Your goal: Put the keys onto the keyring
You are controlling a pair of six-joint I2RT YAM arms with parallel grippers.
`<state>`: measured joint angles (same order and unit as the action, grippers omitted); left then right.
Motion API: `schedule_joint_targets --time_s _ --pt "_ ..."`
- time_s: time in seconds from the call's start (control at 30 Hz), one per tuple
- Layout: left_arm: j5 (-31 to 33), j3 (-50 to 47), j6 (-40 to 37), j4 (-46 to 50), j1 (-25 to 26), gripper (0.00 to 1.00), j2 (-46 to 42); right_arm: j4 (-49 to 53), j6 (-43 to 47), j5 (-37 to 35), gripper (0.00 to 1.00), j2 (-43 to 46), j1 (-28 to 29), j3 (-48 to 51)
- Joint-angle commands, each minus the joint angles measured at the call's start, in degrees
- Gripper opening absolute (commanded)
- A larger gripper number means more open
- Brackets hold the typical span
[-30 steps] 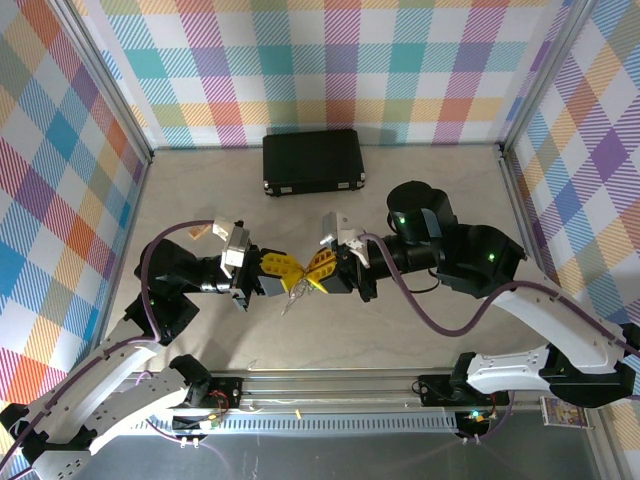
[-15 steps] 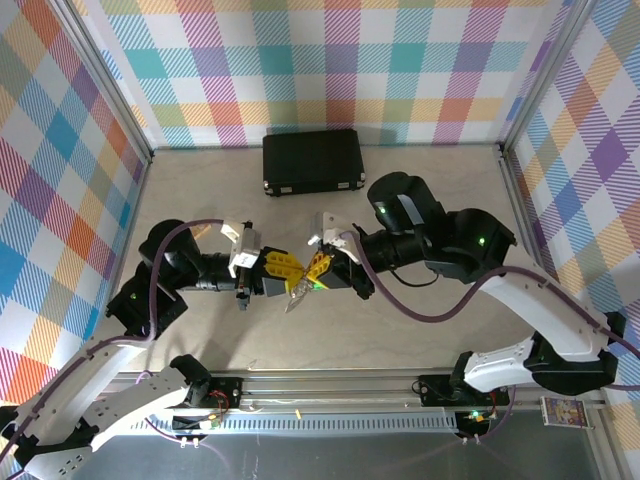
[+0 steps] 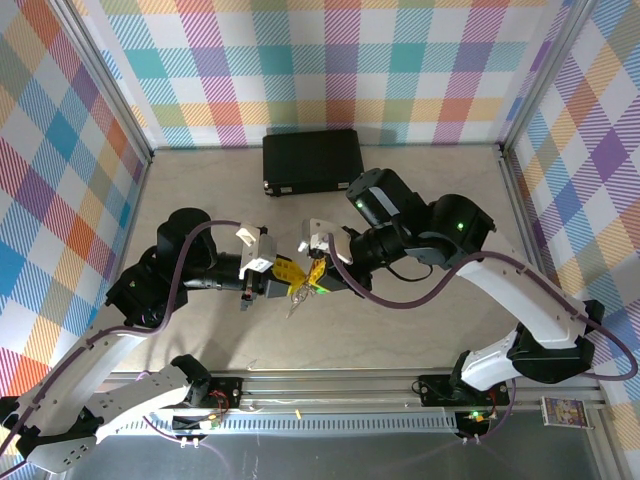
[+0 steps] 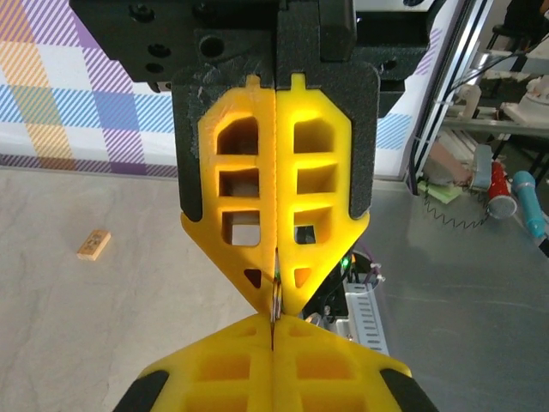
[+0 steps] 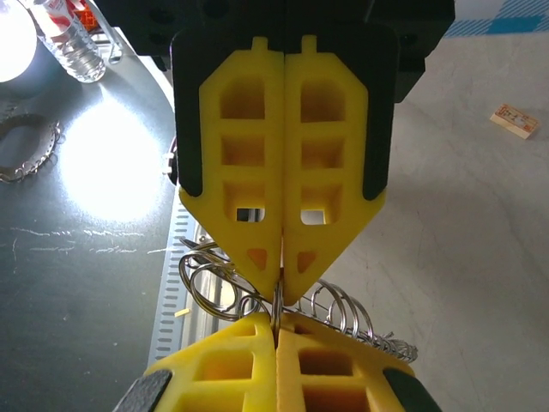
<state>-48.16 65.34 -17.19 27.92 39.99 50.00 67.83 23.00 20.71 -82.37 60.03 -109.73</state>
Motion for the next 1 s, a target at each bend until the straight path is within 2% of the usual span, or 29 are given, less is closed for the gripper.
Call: schedule_joint_targets --time_s 0.0,0.1,0.2,0.27,0.47,0.63,0.77,0.83,0.9,0.97 --pt "-2.6 -2.7 4.8 -8.6 0.5 0.0 -1.6 -2.3 0.2 2.4 0.0 1.3 0.1 -0.2" --pt "-2.7 -5.6 10.5 -18.4 0.5 0.0 -3.4 -3.5 -1.2 1.2 0.0 2.1 0.0 0.4" --pt "-4.2 -7.5 15.9 -26.6 0.5 0.0 -3.9 -6.1 -3.1 0.6 0.14 3.6 0.1 2.5" --pt "-4.9 -8.5 18.8 -31.3 0.5 0.0 -4.1 -8.4 -4.3 0.7 0.17 4.9 0.0 4.2" --pt "-5.8 -11.4 25.9 -42.5 0.5 0.0 -4.7 -13.5 -6.2 -0.8 0.19 8.4 0.0 7.6" --pt "-5.8 -14.2 31.3 -50.5 0.5 0.0 -5.2 -15.9 -6.7 -0.7 0.12 9.9 0.0 8.6" --pt "-5.8 -15.1 32.6 -52.2 0.4 0.0 -5.2 -16.6 -6.4 -1.4 0.01 10.1 0.0 8.8" --pt "-5.6 -15.2 31.8 -50.7 0.5 0.0 -5.4 -16.3 -6.1 -1.8 0.0 10.1 0.0 8.7" --pt "-5.2 -14.4 29.2 -46.1 0.5 0.0 -5.7 -15.6 -5.5 -2.2 0.0 10.0 0.0 8.4" --pt "-4.2 -12.1 23.2 -37.1 0.4 0.0 -5.9 -14.0 -4.6 -2.8 0.0 9.5 0.0 7.6"
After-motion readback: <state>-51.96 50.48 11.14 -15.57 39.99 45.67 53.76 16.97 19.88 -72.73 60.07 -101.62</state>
